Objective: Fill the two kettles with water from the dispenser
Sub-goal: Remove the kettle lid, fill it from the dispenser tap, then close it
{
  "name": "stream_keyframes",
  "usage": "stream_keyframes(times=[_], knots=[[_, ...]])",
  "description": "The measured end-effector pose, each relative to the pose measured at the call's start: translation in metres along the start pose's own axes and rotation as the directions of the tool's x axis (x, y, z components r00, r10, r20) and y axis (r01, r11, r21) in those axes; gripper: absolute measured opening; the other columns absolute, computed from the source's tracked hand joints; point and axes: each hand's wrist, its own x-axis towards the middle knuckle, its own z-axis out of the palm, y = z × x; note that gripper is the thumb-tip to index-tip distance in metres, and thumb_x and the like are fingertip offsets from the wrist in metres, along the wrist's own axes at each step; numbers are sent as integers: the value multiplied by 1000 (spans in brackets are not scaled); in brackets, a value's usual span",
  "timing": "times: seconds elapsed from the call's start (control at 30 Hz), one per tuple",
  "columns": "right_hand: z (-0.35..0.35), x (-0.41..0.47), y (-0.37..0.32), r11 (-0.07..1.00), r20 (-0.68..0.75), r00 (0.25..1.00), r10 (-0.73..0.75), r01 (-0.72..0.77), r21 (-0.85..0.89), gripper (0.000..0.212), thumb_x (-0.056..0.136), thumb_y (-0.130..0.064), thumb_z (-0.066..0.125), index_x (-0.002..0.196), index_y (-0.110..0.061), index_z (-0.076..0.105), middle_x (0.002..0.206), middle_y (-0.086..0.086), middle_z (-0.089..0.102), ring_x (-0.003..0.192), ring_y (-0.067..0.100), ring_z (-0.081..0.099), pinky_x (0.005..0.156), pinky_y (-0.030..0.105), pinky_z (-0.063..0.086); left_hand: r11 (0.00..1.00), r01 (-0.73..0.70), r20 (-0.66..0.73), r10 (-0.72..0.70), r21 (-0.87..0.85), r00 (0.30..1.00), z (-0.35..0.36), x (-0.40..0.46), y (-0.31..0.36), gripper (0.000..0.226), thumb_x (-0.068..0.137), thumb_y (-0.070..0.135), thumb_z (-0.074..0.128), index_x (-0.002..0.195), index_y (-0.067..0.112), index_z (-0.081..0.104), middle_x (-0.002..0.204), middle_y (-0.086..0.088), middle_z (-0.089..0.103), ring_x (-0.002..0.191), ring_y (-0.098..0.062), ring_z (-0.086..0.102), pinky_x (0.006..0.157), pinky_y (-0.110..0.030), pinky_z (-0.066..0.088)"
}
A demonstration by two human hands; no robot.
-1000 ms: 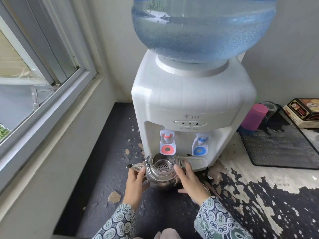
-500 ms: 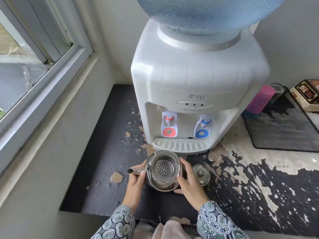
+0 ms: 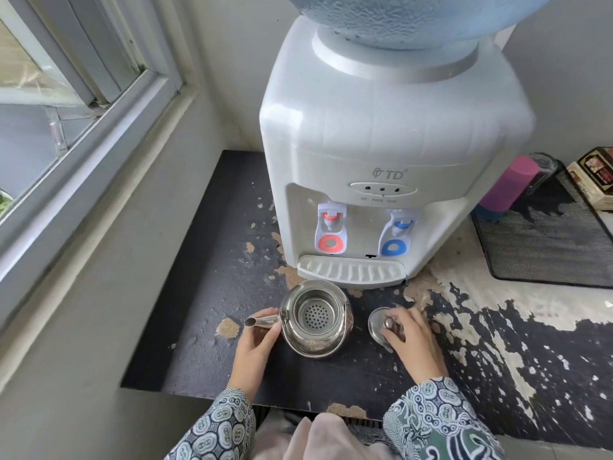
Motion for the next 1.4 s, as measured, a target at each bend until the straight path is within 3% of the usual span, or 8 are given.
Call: stream_keyframes(times=[0.17,0.37,0.47,0.6,0.77,0.87,1.17,1.4], knots=[[-7,7,-11,992,-72,997,-14,23,126,10,83,-18,64,90,-14,59,96,1,55,80,20,55,62,28,40,989,-106,-84,115,105,990,-13,-7,11,42,83,5,64,111,34,52,125,4,58,116,-13,56,98,-28,43],[-36,10,-83,919,-232,936,-265,318,235,11,82,-15,62,92,-11,60,96,-2,55,76,14,57,63,12,39,874,-265,-32,304,407,952,-9,-11,37,38,87,16,60,110,44,50,127,19,52,122,6,43,105,-29,33],[-32,6,-117,874,-181,874,-452,474,106,17,79,-20,66,93,-11,61,94,-1,59,80,17,56,71,23,44,740,-357,55,399,570,915,0,-9,47,30,87,17,60,108,37,55,129,18,49,130,-5,36,109,-32,27],[-13,4,-128,788,-36,793,-608,597,-150,22,76,-26,70,91,-14,60,90,0,62,80,21,59,70,36,49,672,-363,128,373,645,919,10,-6,53,43,89,19,59,128,28,47,130,21,43,136,-6,25,116,-41,22],[0,1,-115,770,58,800,-597,592,-237,26,73,-27,71,95,-18,59,92,-4,61,89,17,60,70,35,49,567,-422,274,330,708,903,15,-11,46,67,86,6,51,133,44,24,135,30,30,140,-5,14,117,-35,2],[2,4,-113,771,71,800,-595,594,-231,25,76,-28,69,95,-17,58,93,-3,59,91,19,58,72,36,48,499,-410,291,301,764,908,17,-13,41,55,90,20,51,136,40,30,139,30,27,141,-4,13,115,-28,-6],[-6,11,-114,862,222,847,-484,505,-47,28,79,-28,67,99,-21,49,111,-7,47,104,14,42,87,30,40,394,-285,225,192,874,955,24,-11,53,51,88,49,49,136,36,39,142,28,36,124,0,44,117,-37,9],[-6,9,-128,864,196,882,-428,463,-198,29,81,-14,61,96,-28,40,106,-9,46,104,17,42,79,36,31,171,-230,226,39,958,973,38,0,75,43,89,43,50,130,30,43,137,18,38,113,-12,56,115,-47,11]])
